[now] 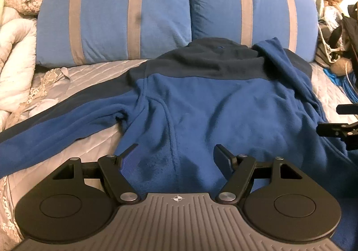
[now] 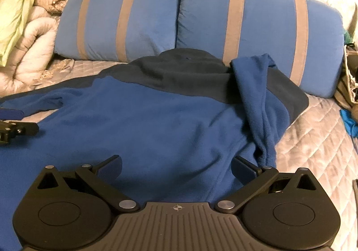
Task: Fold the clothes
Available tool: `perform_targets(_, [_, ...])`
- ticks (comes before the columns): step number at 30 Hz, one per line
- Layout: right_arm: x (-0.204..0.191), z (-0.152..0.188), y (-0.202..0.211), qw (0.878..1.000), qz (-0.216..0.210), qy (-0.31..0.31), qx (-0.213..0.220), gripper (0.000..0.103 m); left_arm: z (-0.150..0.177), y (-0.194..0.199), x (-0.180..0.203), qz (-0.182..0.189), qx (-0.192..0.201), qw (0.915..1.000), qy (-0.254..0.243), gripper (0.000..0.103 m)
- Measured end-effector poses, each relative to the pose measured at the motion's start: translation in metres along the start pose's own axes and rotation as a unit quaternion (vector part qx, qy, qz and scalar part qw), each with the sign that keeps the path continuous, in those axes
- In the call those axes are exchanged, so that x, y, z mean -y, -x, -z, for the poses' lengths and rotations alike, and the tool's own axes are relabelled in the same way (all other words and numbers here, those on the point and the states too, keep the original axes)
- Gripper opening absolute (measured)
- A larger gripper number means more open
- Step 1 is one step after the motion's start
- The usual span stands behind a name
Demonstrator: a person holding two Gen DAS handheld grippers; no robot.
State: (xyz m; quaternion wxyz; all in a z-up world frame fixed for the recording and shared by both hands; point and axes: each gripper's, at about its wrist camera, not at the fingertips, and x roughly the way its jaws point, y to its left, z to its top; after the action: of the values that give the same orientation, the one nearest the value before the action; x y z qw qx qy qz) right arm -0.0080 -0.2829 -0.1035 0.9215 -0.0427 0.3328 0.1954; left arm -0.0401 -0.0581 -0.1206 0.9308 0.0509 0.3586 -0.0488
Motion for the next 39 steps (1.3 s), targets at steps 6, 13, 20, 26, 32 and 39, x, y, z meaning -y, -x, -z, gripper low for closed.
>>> perform_targets(6, [0.004, -0.001, -0.001, 1.0, -0.027, -0.009, -0.004, 0.103, 0.001, 0.0, 0.001, -0.007, 0.004, 1.0, 0.0, 0.071])
perform_targets(13, [0.031, -0.031, -0.009, 0.998, -0.058, -0.022, -0.012, 0.098, 0.002, -0.001, 0.002, -0.012, 0.0, 0.9999, -0.001, 0.071])
perform_targets(20, [0.091, -0.064, -0.027, 0.998, 0.002, -0.055, -0.002, 0.084, 0.001, -0.002, 0.0, -0.006, 0.0, 1.0, 0.004, 0.071])
perform_targets(26, [0.14, -0.065, -0.055, 0.991, 0.055, -0.121, 0.021, 0.073, 0.0, -0.004, 0.0, 0.003, -0.005, 1.0, 0.004, 0.071])
perform_targets(32, [0.163, -0.073, -0.091, 0.985, 0.061, -0.159, 0.031, 0.055, -0.001, -0.006, -0.001, 0.008, -0.008, 0.9999, 0.009, 0.071])
perform_targets(39, [0.175, -0.096, -0.136, 0.983, 0.055, -0.171, 0.037, 0.049, -0.003, -0.01, 0.0, 0.015, -0.014, 0.9997, 0.01, 0.071])
